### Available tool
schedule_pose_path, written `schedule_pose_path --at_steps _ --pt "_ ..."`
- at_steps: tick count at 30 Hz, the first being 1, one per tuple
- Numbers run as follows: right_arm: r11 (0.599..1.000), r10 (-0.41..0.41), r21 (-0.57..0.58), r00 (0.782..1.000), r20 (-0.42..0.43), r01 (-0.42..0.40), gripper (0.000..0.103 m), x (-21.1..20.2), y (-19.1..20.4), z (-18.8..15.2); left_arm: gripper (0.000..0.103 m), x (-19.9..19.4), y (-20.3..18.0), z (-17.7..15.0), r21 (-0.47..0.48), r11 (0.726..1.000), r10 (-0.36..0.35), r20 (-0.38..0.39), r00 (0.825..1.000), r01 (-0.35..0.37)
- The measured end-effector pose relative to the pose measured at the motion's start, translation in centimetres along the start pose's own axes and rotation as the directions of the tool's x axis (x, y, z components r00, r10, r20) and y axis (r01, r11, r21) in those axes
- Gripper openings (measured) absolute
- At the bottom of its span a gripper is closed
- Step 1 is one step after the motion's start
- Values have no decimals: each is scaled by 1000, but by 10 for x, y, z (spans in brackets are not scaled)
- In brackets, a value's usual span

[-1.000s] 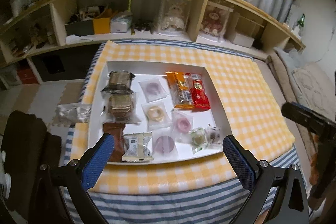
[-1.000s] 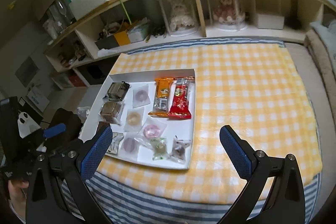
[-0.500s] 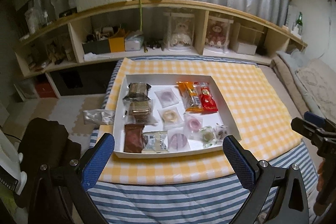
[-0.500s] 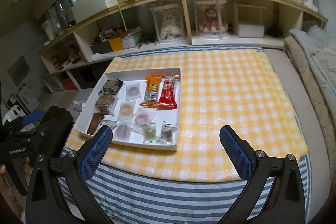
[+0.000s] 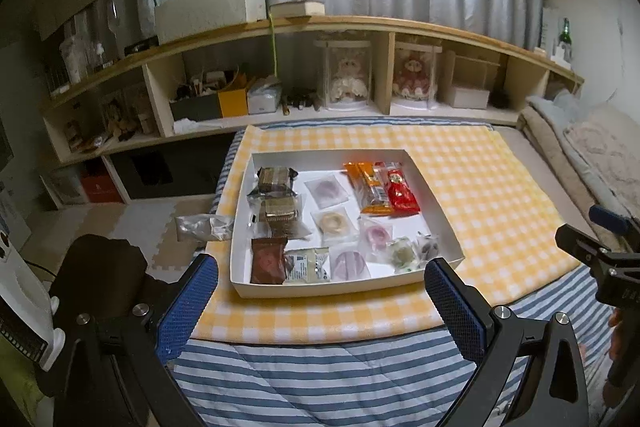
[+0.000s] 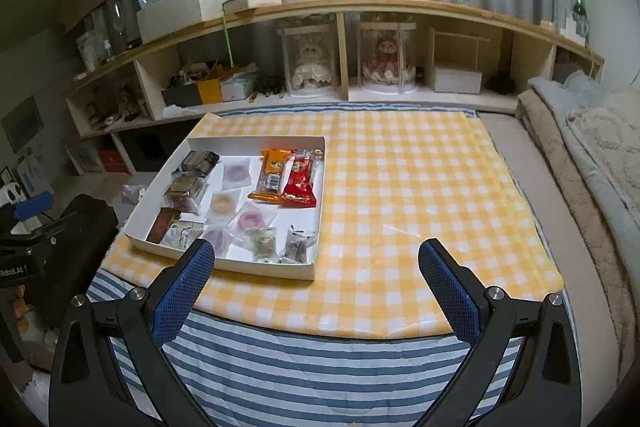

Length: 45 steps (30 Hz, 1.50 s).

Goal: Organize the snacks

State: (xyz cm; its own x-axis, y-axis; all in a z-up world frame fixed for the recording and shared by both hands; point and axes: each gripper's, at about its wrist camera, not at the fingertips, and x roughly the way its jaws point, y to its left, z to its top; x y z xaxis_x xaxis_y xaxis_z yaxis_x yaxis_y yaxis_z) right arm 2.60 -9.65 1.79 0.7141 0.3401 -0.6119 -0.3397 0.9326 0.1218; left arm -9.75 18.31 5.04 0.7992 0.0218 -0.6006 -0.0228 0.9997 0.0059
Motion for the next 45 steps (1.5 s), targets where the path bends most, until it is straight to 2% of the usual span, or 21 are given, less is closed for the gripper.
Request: schedule_pose_path --at_steps 10,45 --pt "999 -19 -40 999 47 21 103 -12 4 -3 103 2 -7 -5 31 999 22 3 1000 -23" --pt "998 -31 -47 997 64 34 103 -16 1 -2 103 3 -6 -8 44 999 10 13 1000 -11"
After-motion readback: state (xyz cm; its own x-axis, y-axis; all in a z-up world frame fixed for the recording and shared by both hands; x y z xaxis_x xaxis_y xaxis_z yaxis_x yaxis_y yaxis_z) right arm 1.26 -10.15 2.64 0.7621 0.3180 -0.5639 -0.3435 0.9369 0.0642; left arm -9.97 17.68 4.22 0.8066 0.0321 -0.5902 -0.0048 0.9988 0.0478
